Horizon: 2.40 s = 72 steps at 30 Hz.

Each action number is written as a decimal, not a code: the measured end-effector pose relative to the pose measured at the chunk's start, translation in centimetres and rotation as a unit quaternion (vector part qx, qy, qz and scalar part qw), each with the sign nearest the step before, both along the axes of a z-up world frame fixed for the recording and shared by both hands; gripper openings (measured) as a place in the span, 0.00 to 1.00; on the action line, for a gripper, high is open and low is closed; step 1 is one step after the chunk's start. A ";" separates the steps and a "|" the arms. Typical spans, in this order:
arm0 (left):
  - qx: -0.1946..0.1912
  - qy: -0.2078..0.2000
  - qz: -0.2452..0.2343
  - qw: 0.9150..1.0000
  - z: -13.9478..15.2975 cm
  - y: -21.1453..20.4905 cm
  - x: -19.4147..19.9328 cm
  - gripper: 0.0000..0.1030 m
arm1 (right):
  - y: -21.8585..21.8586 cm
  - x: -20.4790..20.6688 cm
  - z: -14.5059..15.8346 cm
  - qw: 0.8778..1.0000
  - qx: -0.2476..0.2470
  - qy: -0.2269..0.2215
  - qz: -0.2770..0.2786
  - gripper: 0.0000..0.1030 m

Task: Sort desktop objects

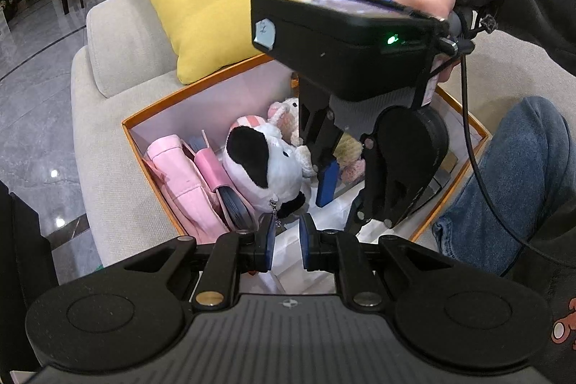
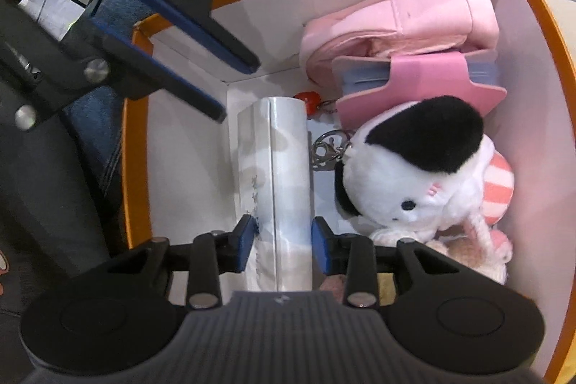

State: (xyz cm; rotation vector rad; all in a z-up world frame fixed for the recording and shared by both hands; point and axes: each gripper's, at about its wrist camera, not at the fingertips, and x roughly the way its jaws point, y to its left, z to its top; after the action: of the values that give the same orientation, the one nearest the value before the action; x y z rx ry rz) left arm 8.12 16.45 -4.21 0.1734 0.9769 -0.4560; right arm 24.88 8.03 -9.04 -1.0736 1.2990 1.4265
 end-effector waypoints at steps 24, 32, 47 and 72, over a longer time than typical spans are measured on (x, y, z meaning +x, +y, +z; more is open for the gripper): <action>0.004 0.013 0.014 1.000 0.7 -0.8 -0.9 0.15 | 1.2 -1.1 0.5 0.999 0.026 -0.012 -0.017 0.31; -0.001 -0.016 0.032 0.999 2.5 -3.3 -2.3 0.24 | -3.9 -2.6 6.6 0.981 0.118 -0.067 -0.142 0.38; -0.015 -0.087 0.152 0.984 3.8 -9.3 -3.3 0.55 | -17.9 -9.1 11.5 0.844 0.246 -0.193 -0.436 0.63; 0.024 -0.053 0.289 0.956 -0.9 -9.7 -4.7 0.80 | -19.4 -12.2 7.5 0.742 0.287 -0.221 -0.564 0.77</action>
State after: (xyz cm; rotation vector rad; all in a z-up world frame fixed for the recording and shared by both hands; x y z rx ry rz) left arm 3.41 6.73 -5.12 -0.0490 0.8846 0.1132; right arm 12.70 -11.40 -1.52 -0.0501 0.7652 0.4746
